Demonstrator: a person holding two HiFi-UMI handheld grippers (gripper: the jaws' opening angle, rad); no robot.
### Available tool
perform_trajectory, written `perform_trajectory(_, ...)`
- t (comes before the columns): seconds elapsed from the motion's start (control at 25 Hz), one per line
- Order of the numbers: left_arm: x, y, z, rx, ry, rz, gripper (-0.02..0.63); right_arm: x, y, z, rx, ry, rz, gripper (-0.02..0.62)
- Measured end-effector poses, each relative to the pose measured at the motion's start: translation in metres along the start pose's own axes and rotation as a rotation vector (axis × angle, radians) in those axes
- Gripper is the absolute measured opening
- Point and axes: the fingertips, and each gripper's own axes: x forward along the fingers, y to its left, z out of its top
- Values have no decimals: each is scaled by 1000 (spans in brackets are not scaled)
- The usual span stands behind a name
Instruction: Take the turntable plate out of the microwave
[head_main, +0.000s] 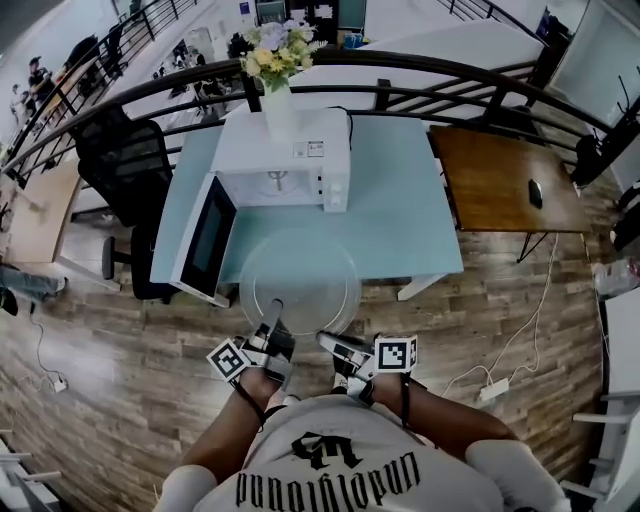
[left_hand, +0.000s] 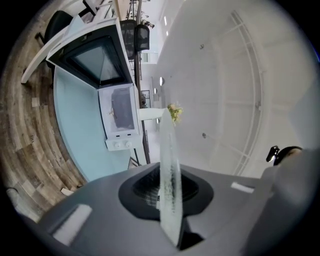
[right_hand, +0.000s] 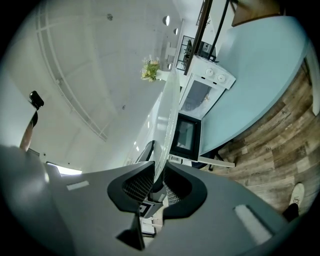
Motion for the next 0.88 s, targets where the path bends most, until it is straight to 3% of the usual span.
perform_trajectory(0.88, -159, -39, 43, -12, 85, -24, 77, 62, 76, -148, -75, -85, 5, 57)
